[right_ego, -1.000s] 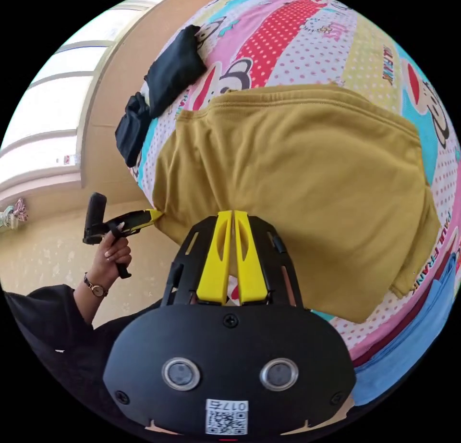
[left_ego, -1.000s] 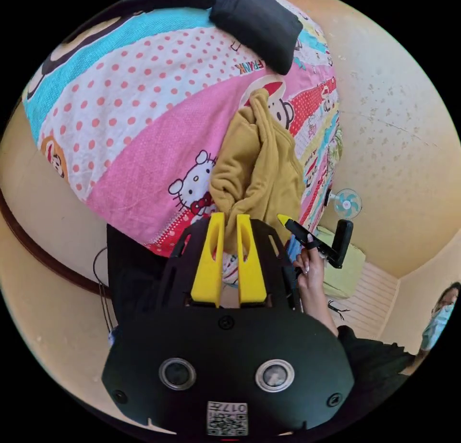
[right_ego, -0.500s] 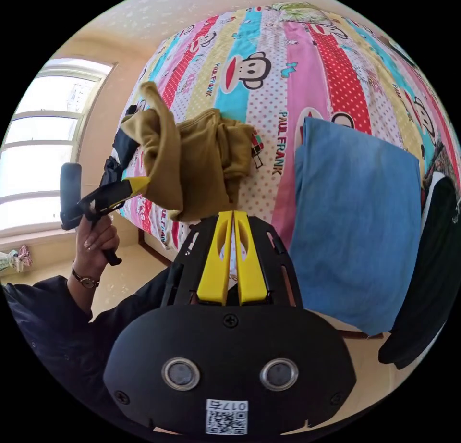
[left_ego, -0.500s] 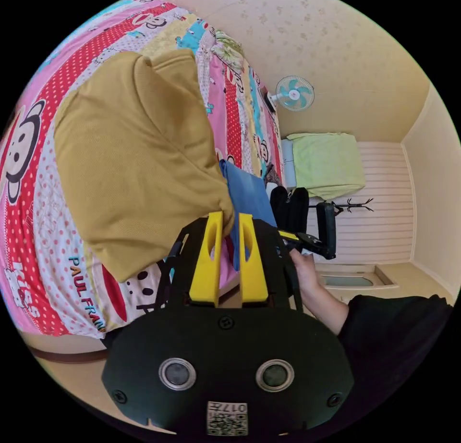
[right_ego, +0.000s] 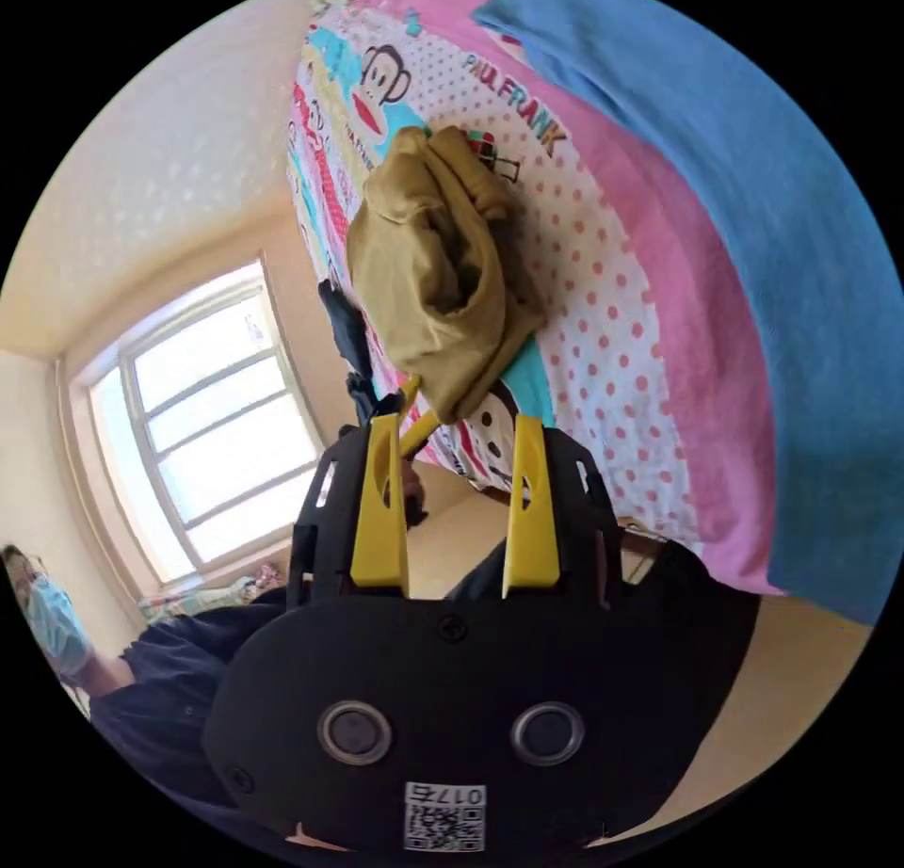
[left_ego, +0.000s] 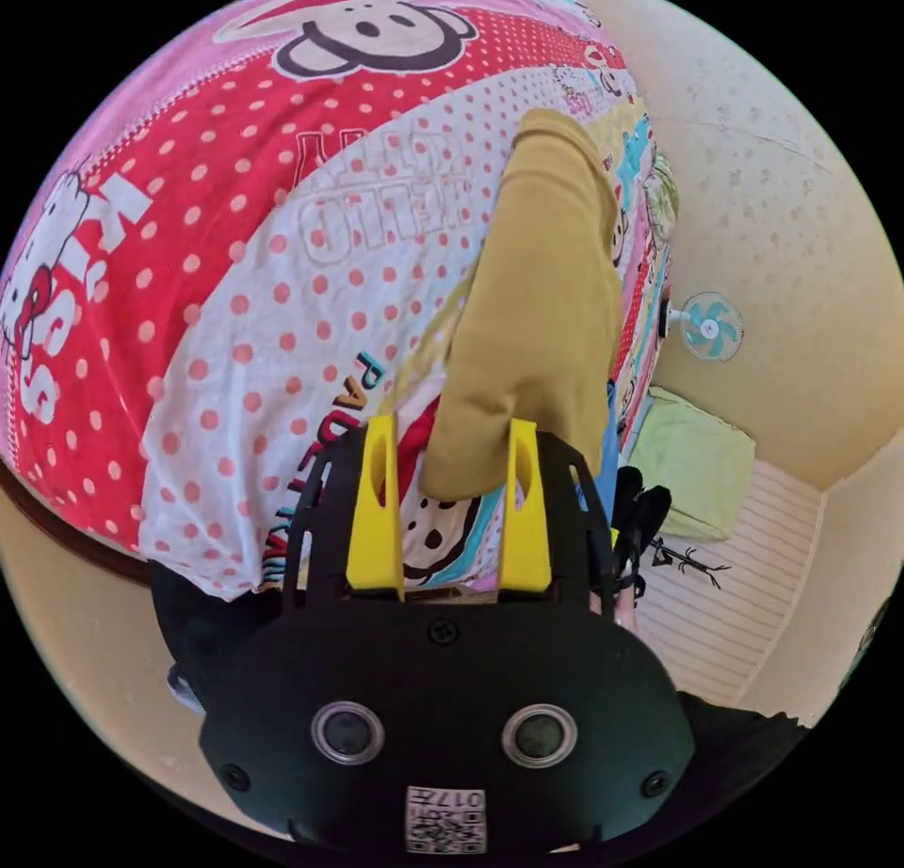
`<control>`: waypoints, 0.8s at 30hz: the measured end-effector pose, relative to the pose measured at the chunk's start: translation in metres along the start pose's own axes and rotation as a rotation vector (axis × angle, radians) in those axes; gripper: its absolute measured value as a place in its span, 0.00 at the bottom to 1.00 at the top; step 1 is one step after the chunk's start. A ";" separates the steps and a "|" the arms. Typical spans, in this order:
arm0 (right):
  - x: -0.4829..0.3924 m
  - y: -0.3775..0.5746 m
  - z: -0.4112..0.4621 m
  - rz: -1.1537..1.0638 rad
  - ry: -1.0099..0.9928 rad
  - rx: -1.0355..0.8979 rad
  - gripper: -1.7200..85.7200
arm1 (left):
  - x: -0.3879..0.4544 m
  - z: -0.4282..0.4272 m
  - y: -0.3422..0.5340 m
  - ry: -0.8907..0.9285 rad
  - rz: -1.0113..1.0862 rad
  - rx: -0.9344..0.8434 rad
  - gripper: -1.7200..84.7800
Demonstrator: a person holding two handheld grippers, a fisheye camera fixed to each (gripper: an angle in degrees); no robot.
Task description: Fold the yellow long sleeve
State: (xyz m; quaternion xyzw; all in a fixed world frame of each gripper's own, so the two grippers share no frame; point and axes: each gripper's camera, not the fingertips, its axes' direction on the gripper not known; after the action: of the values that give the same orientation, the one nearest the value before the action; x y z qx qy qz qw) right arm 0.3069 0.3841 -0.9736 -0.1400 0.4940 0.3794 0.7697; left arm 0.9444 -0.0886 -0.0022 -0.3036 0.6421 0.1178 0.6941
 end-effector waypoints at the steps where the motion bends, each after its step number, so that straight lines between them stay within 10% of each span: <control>1: 0.006 -0.001 0.001 0.036 -0.046 0.010 0.22 | -0.007 -0.001 0.002 0.016 -0.028 0.025 0.19; 11: 0.034 -0.006 0.010 0.280 -0.488 0.326 0.24 | 0.033 -0.040 0.034 0.225 0.133 -0.229 0.09; 24: -0.145 -0.002 -0.129 -0.193 -0.833 0.231 0.07 | 0.256 -0.182 0.086 0.293 0.685 -0.230 0.09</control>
State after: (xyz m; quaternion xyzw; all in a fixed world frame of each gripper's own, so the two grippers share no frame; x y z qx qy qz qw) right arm 0.1920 0.2421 -0.9096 0.0663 0.1654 0.2719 0.9457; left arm 0.7859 -0.1828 -0.2704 -0.1613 0.7811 0.3694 0.4769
